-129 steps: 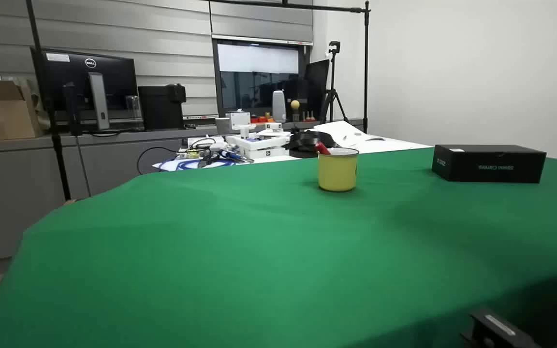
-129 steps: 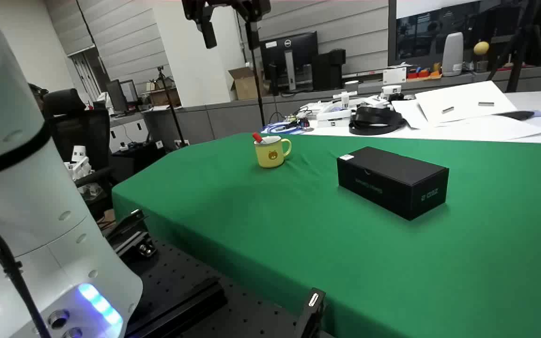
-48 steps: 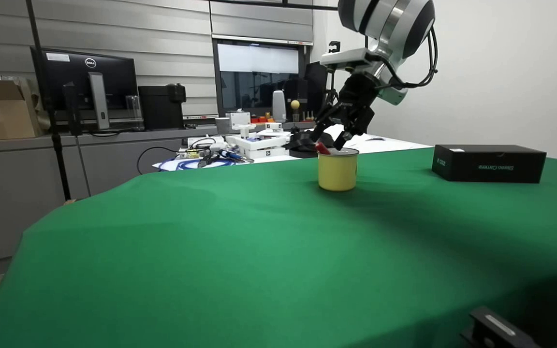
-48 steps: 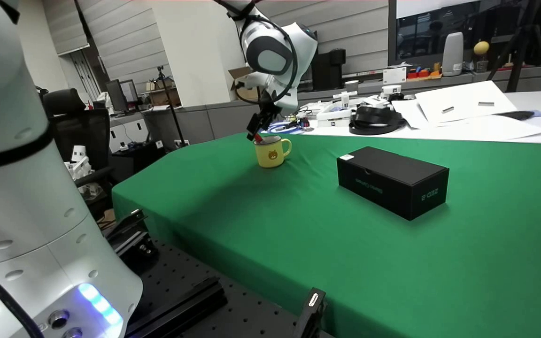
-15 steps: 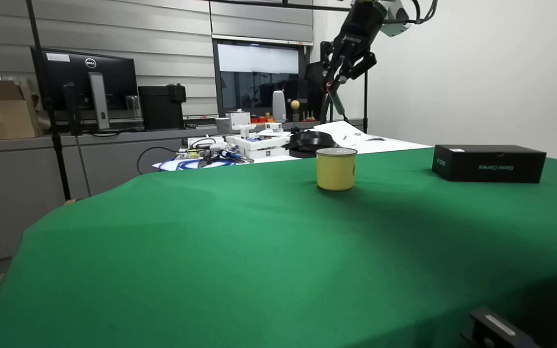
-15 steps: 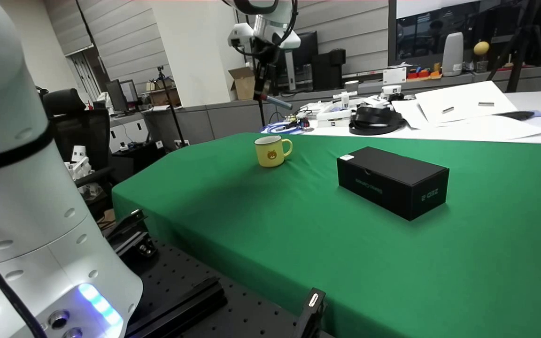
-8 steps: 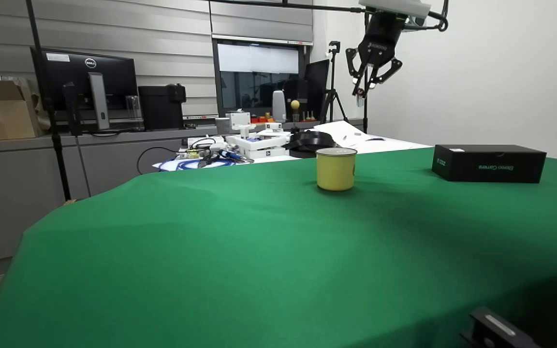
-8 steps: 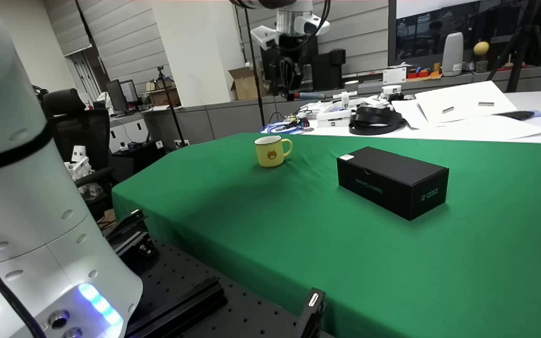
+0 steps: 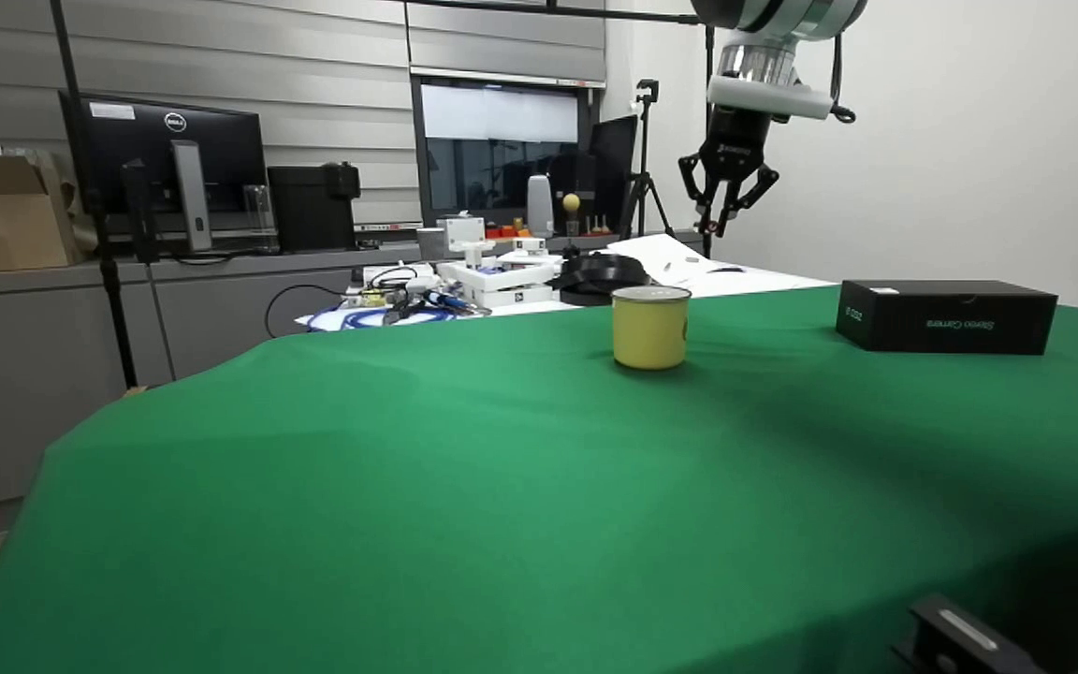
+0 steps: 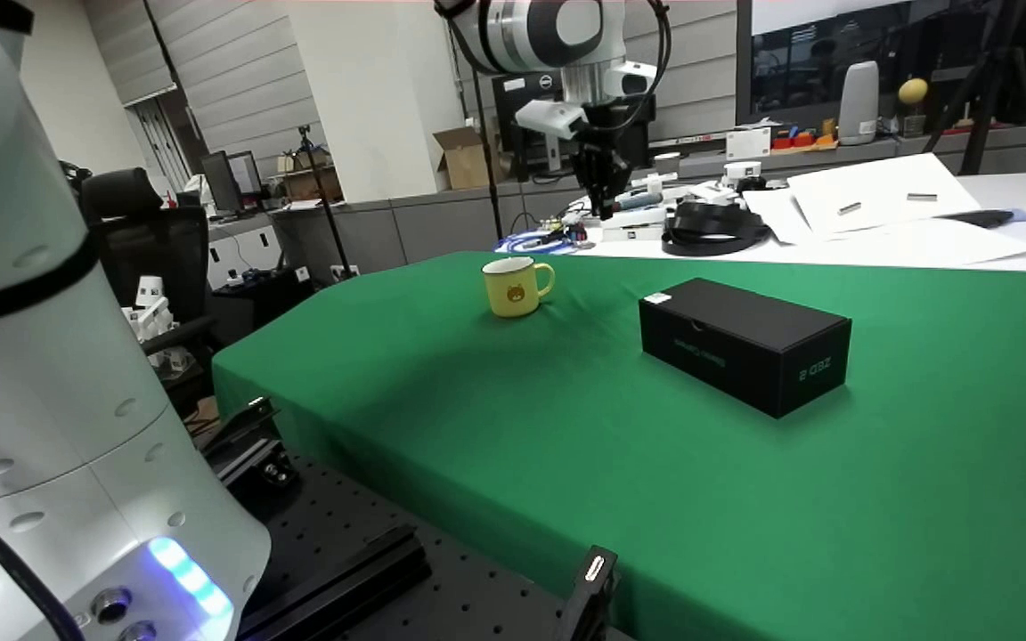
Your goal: Remove the object from the mug
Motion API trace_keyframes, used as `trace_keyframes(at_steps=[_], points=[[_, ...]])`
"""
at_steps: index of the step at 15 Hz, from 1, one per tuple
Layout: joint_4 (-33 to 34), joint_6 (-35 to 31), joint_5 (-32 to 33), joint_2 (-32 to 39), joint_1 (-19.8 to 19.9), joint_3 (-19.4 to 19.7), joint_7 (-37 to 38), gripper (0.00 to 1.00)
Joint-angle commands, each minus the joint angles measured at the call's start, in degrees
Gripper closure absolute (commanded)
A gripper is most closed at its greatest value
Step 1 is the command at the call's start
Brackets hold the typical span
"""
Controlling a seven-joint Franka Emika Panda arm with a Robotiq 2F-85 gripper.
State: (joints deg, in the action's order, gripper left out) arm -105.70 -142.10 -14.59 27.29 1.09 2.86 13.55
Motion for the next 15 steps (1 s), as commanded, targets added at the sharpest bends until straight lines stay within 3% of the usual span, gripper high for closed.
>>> trace_keyframes(at_steps=[1, 6, 14, 15], points=[[8.87, 0.76, 3.13, 6.91, 0.37, 0.21, -0.73, 0.95], [16.98, 1.97, 5.14, 14.31, 0.38, 0.50, -0.41, 0.95], [20.39, 1.19, 6.61, 23.15, -0.41, 1.23, 0.27, 0.95], [20.90, 2.03, 6.55, 23.48, -0.33, 1.12, 0.59, 0.58]])
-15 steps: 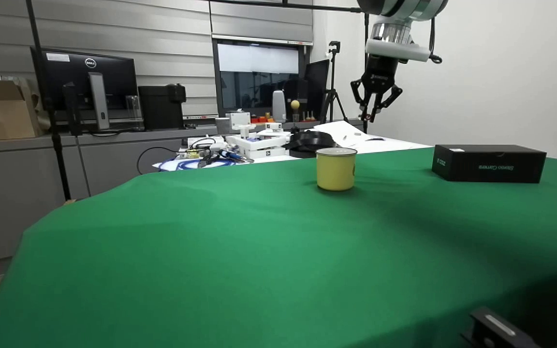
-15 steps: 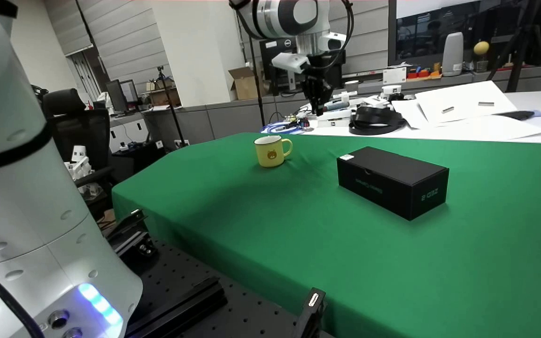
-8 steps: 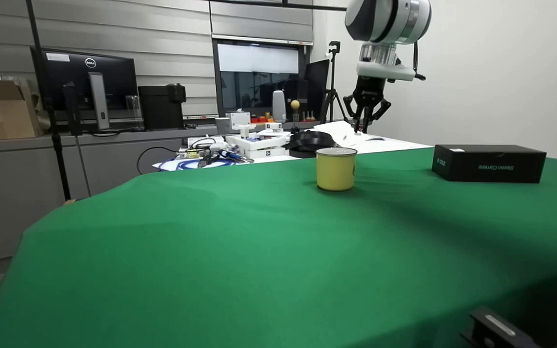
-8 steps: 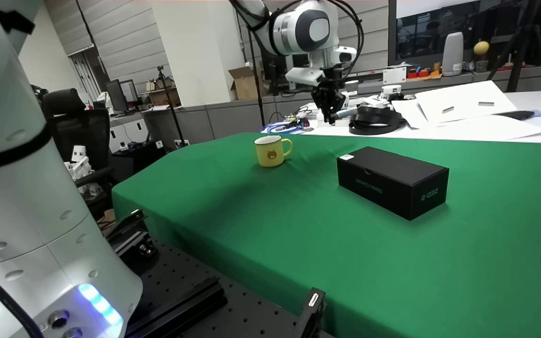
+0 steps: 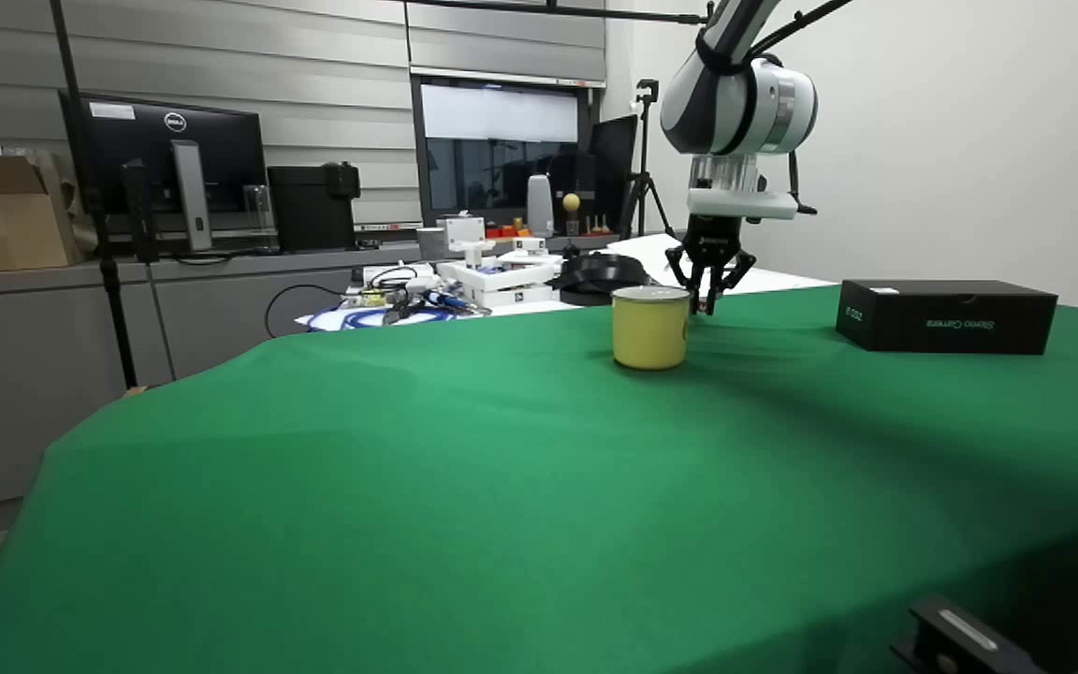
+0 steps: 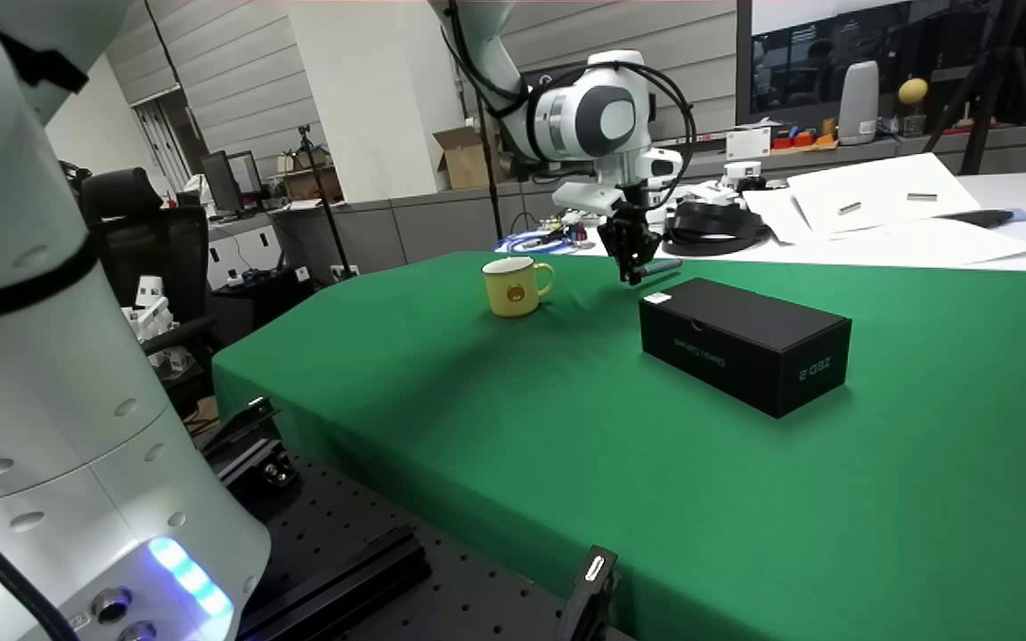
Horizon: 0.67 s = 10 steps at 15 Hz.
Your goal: Remove the object from the mug
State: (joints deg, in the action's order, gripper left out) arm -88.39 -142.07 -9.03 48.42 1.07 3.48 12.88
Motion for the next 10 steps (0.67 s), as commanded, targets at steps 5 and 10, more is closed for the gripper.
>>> trace_keyframes(at_steps=[5, 10], points=[[4.02, 2.51, 0.97, -1.03, -0.51, 0.49, 1.19, 0.27], [1.19, 3.81, -0.76, -9.27, 1.26, -1.90, -2.32, 0.00]])
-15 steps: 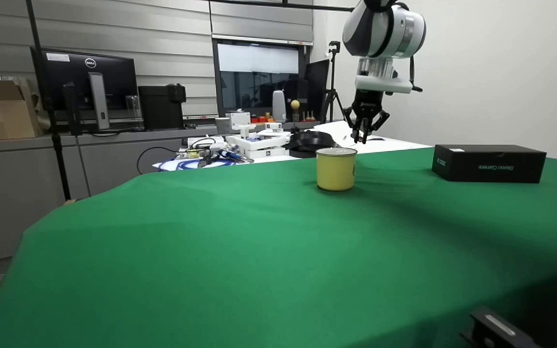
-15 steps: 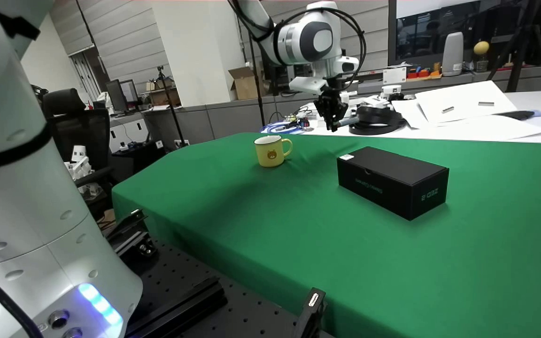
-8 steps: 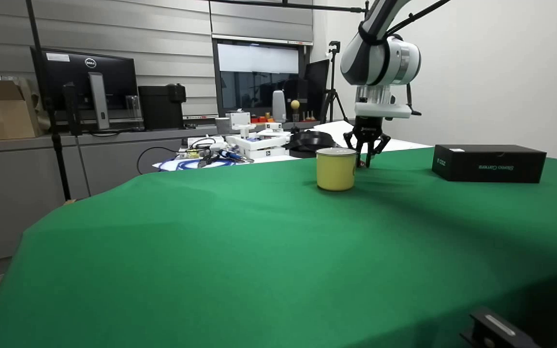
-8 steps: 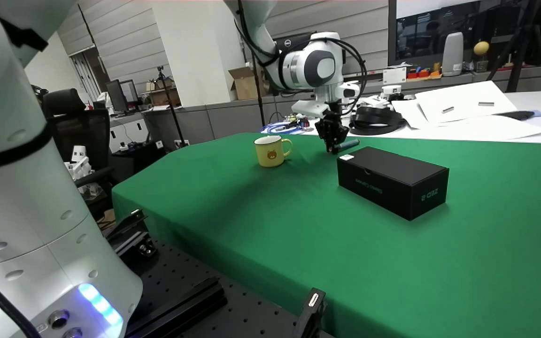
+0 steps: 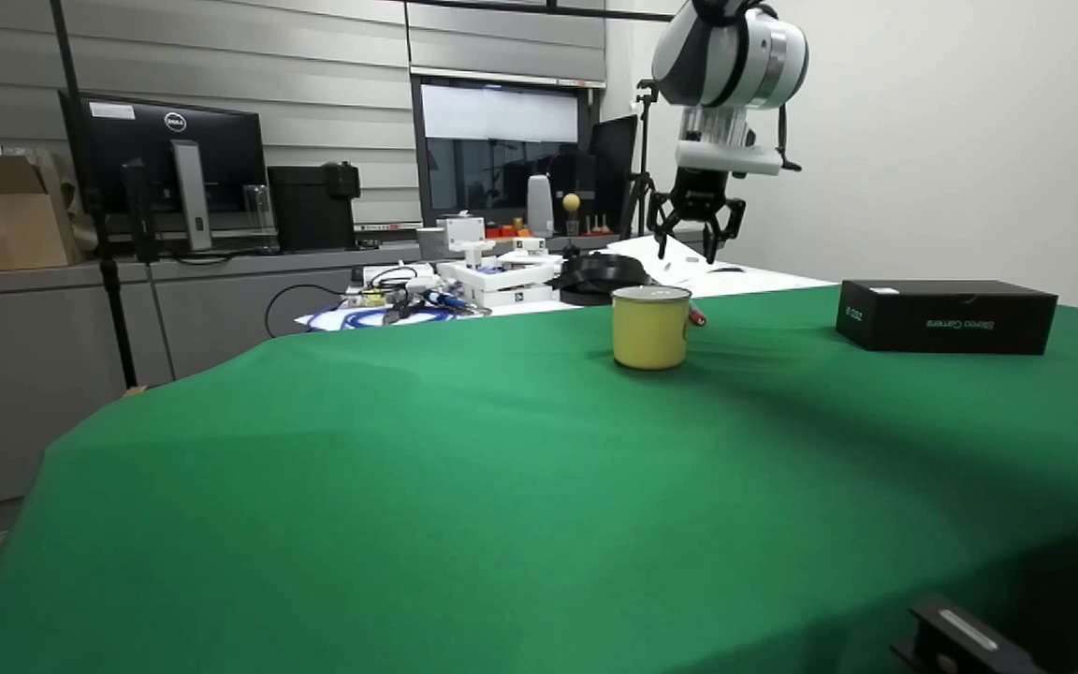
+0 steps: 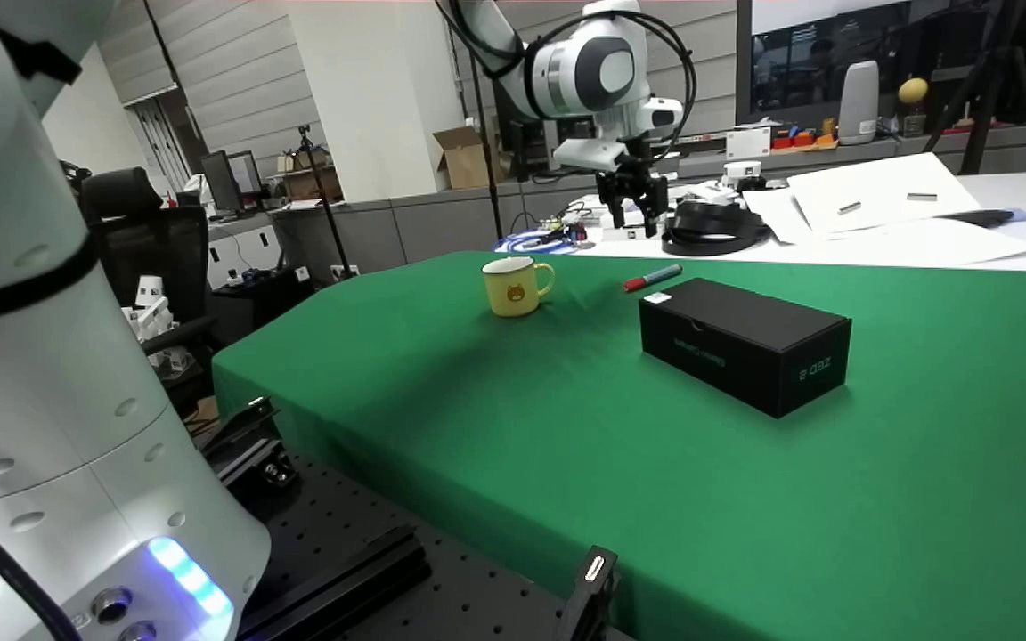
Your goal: Remove the object from the mug
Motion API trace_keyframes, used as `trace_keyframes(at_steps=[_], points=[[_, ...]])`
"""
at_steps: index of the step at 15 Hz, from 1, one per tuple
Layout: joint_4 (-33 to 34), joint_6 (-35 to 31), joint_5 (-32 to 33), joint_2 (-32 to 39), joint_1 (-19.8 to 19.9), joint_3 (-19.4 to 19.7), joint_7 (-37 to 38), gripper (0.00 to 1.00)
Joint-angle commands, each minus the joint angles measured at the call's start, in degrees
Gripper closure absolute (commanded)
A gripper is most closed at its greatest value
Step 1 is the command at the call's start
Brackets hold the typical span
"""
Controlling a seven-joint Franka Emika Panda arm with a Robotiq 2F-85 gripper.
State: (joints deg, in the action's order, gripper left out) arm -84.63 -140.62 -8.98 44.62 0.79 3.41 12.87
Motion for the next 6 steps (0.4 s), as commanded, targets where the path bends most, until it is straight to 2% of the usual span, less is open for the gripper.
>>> trace_keyframes(at_steps=[1, 3, 6], points=[[-0.01, 0.83, 0.19, -1.46, 0.43, -0.57, -0.31, 0.12], [-0.45, 2.24, 0.02, -3.85, 0.84, -1.15, -1.10, 0.00], [-1.20, 2.36, -0.05, -4.51, 1.07, -1.41, -1.56, 0.00]])
